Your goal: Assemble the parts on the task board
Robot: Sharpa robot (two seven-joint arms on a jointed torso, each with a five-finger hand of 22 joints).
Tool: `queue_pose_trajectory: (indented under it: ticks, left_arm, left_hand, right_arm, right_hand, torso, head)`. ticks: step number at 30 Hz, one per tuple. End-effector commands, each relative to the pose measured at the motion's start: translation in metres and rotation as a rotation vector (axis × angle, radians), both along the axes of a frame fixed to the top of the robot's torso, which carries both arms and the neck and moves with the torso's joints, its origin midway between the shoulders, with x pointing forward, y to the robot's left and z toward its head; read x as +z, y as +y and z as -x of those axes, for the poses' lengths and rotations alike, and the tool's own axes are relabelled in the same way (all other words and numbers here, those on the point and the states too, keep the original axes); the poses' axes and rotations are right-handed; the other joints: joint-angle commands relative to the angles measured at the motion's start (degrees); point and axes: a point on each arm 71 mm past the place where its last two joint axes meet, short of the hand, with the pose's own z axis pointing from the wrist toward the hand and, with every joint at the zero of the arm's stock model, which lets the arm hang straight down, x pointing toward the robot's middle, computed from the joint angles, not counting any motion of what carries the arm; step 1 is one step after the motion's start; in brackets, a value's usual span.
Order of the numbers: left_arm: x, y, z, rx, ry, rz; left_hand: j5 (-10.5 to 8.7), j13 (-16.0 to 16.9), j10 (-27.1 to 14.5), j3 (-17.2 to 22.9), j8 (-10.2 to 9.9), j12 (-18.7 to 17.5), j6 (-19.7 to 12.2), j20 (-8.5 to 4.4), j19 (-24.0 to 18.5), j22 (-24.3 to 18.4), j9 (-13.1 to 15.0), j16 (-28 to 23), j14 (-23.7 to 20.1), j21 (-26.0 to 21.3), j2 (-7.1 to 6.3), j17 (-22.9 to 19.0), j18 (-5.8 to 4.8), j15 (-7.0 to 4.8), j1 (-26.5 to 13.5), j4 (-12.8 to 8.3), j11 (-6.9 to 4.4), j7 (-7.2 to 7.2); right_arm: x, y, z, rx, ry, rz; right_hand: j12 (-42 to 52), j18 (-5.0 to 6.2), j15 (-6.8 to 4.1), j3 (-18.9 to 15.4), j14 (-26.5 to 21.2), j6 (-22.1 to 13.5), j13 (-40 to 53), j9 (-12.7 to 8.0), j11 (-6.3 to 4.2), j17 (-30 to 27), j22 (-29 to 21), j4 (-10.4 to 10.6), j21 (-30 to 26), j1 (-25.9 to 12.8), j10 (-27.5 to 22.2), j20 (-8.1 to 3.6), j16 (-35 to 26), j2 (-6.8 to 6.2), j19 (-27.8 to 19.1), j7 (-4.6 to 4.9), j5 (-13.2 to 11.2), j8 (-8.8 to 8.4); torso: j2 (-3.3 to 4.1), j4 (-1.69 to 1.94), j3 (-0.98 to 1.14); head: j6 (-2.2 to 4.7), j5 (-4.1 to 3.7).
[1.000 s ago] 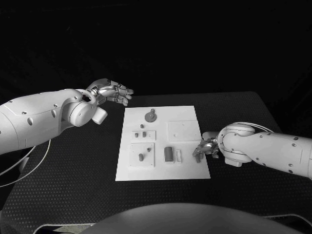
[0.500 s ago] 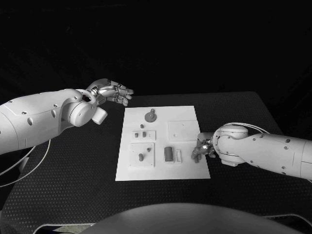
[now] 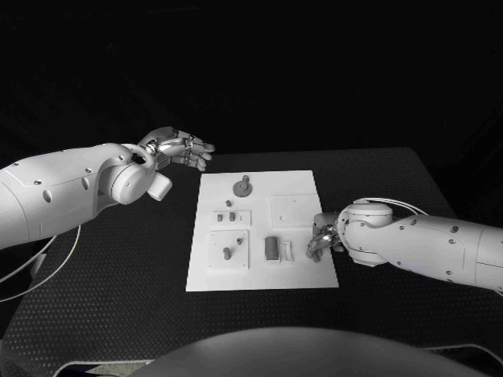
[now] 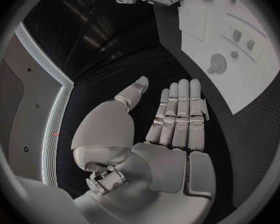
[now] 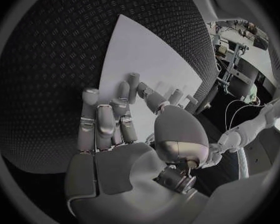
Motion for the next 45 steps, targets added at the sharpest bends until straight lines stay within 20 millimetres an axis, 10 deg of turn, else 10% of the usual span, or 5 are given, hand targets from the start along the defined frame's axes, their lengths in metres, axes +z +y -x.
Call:
queue_pose_trajectory:
  ticks: [1, 15, 45]
  left_arm:
    - [0.001, -0.003, 0.000, -0.015, 0.000, 0.010]
    - [0.001, -0.002, 0.001, -0.016, 0.002, 0.007]
    - [0.001, -0.004, 0.001, -0.025, 0.004, 0.006]
  left_hand:
    - [-0.08, 0.08, -0.24, 0.07, 0.18, 0.26, 0.54, 0.31, 0.18, 0.09, -0.01, -0.34, 0.43, -0.25, 0.30, 0.10, 0.93, 0.12, -0.46, 0.37, -0.07, -0.05]
    - [-0.07, 0.09, -0.26, 0.04, 0.17, 0.25, 0.53, 0.32, 0.18, 0.10, -0.02, -0.38, 0.43, -0.27, 0.33, 0.14, 0.92, 0.13, -0.57, 0.47, -0.06, -0.04]
    - [-0.07, 0.11, -0.29, 0.05, 0.15, 0.25, 0.52, 0.32, 0.14, 0.15, -0.03, -0.51, 0.41, -0.37, 0.26, 0.23, 0.94, 0.13, -0.52, 0.45, -0.06, -0.05]
  right_arm:
    - [-0.018, -0.004, 0.013, -0.039, 0.069, -0.009]
    - [-0.005, -0.004, 0.016, -0.208, 0.136, -0.290]
    - [0.011, 0.020, 0.003, -0.274, 0.173, -0.355]
  right_hand:
    - [0.17, 1.20, -0.38, 0.43, 0.13, -0.19, -0.12, -0.30, -0.44, -0.05, 1.15, 0.05, 0.33, 2.22, 0.17, 0.28, -0.02, 3.79, -0.30, 0.33, 0.02, -3.05]
    - [-0.23, 1.20, -0.42, 1.10, -0.14, 0.31, -0.56, -0.73, -0.47, -0.85, 1.10, 0.03, 0.19, -1.35, 0.46, 0.37, -0.29, 6.46, -0.29, 0.31, 0.07, -3.59]
    - [-0.11, 1.20, -0.58, 1.25, 0.19, 0.61, -0.57, -0.73, -0.61, -0.72, 1.11, -0.01, 0.34, -1.35, 0.72, 0.15, -0.27, 6.08, -0.03, 0.18, 0.02, -3.58]
  torso:
    - [0.00, 0.00, -0.02]
    - [0.01, -0.06, 0.05]
    - [0.03, 0.01, 0.05]
  head:
    - [0.00, 0.05]
    - [0.00, 0.34]
    - [0.00, 0.22]
